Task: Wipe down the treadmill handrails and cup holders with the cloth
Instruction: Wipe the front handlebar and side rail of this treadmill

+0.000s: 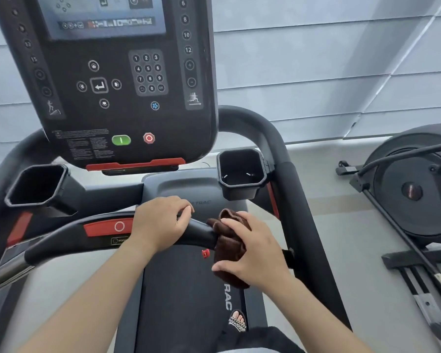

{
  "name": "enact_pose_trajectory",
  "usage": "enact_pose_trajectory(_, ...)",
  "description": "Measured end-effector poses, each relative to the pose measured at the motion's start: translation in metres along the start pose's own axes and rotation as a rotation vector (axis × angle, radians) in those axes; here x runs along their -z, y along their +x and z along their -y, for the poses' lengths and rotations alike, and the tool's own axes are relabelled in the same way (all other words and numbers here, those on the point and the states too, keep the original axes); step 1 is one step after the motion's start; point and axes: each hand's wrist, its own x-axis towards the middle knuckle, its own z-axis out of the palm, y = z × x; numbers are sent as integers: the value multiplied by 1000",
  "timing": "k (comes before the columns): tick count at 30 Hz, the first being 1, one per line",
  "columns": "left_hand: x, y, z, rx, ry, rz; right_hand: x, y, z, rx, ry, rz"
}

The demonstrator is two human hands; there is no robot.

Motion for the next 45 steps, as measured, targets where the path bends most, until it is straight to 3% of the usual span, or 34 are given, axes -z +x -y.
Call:
enact_pose_trajectory(5,0,-3,1,-42,-6,-6,11,-11,-19,-17,-84,83)
enact_pose_trajectory(10,5,-6,-1,-99,21,-17,-3,-25,-9,-73,-56,-155)
enact_pose_trajectory(20,15,-10,8,-262,72,64,-47,-7,35,-68,-159,-401)
enact_pose_trajectory(30,24,-19,22,-402,10,88,-31,-34,13,-326,-197,-410)
enact_pose_trajectory(34,25,-20,28,-423,-27,117,-21,-35,15,-377,-84,-370)
enact_pose_trajectory(41,31,-3,27,-388,-186,242,-7,9,36,-150,106,-302)
enact_pose_trajectory(45,34,22,27,-297,-238,204,10,39,24,-116,158,-283)
